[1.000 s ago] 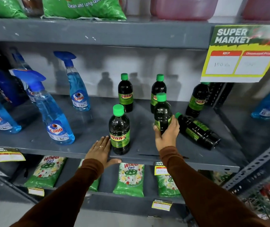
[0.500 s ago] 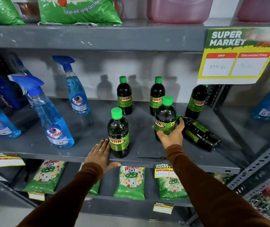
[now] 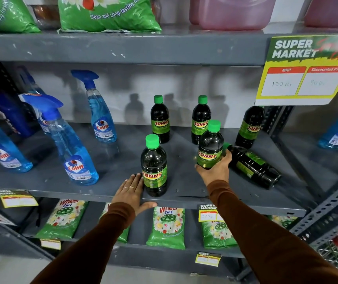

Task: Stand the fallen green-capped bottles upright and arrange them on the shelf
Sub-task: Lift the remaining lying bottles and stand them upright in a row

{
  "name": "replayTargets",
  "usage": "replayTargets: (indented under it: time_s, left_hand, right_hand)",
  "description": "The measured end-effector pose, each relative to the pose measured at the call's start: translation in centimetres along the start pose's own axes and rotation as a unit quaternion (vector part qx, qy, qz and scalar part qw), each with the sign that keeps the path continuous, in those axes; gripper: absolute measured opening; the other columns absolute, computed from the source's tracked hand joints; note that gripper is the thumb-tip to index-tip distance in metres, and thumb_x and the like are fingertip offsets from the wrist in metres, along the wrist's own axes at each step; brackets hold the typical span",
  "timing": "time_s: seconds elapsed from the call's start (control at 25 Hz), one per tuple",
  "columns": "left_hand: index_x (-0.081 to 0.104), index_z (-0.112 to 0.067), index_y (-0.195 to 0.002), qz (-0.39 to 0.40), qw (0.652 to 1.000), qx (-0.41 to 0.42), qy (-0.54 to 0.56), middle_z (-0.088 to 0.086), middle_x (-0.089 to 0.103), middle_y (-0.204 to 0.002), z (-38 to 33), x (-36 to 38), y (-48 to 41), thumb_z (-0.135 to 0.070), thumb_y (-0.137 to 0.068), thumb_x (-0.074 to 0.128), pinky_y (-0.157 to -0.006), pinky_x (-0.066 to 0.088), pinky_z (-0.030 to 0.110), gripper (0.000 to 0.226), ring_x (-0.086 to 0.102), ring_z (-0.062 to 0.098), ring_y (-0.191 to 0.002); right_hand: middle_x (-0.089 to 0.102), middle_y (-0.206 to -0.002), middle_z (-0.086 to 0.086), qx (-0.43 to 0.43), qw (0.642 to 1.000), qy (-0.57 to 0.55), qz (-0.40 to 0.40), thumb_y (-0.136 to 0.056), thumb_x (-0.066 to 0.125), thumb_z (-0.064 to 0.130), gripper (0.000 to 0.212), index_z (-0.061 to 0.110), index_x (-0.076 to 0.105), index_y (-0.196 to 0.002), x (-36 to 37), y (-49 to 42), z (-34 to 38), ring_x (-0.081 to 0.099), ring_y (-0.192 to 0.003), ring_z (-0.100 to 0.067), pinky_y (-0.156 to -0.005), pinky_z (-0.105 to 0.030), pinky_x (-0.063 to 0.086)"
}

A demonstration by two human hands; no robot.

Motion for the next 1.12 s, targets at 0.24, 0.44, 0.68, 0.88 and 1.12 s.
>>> replayTargets:
  time_s: [0.24,0.44,0.68,0.88,1.12]
  left_hand:
    - [0.009,-0.014,-0.142,-0.033,0.999,-0.022,0.010,0.006,0.011,-0.155,-0.2,0.0,0.8,-0.089,-0.036,-0.024,-0.116,0.006,0.036,0.135,0.007,0.022,-0.142]
    - [0.018,-0.014,-0.141,-0.048,0.998,-0.018,0.031,0.007,0.017,-0.154,-0.2,0.0,1.4,-0.088,-0.038,-0.024,-0.116,0.011,0.039,0.134,0.013,0.024,-0.141]
    - [0.021,-0.014,-0.140,-0.039,0.999,-0.001,0.028,0.009,0.021,-0.152,0.7,0.7,1.4,-0.085,-0.040,-0.029,-0.116,0.014,0.038,0.133,0.017,0.024,-0.141]
    - [0.018,-0.014,-0.141,-0.032,0.999,-0.001,0.015,0.009,0.017,-0.153,0.3,0.1,1.5,-0.082,-0.061,0.001,-0.116,0.012,0.037,0.106,0.014,0.024,-0.141]
    - [0.016,-0.015,-0.142,-0.024,0.999,-0.005,0.026,0.008,0.014,-0.154,0.3,0.2,1.6,-0.089,-0.036,-0.022,-0.117,0.011,0.038,0.135,0.011,0.024,-0.142]
  right_hand:
    - [0.062,-0.115,-0.016,0.022,0.995,0.088,0.048,-0.059,0.081,0.010,0.076,0.008,0.042,-0.124,-1.2,0.8,-0.3,0.058,-0.106,-0.029,-0.094,-0.033,0.044]
    - [0.064,-0.113,-0.013,0.027,0.988,0.116,0.102,-0.056,0.083,0.014,0.073,0.011,0.047,-0.119,-2.4,2.0,-0.8,0.058,-0.107,-0.029,-0.099,-0.040,0.045]
    - [0.064,-0.114,-0.011,0.014,0.979,0.152,0.138,-0.052,0.087,0.021,0.073,0.010,0.050,-0.114,-4.2,4.0,-0.7,0.058,-0.104,-0.025,-0.095,-0.034,0.046]
    - [0.065,-0.113,-0.010,0.023,0.973,0.171,0.150,-0.049,0.088,0.026,0.072,0.014,0.050,-0.109,-4.9,4.9,-0.9,0.059,-0.104,-0.026,-0.097,-0.039,0.047]
    - [0.063,-0.106,-0.003,0.033,0.960,0.160,0.229,-0.045,0.082,0.023,0.080,0.019,0.045,-0.115,-4.6,4.9,-1.4,0.059,-0.099,-0.023,-0.097,-0.043,0.047]
Point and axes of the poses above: each hand's wrist, its own y-axis away from the middle knuckle, its own x-axis out of the palm, z = x × y, the point moved 6 cm from there along -y, towards the middle knuckle
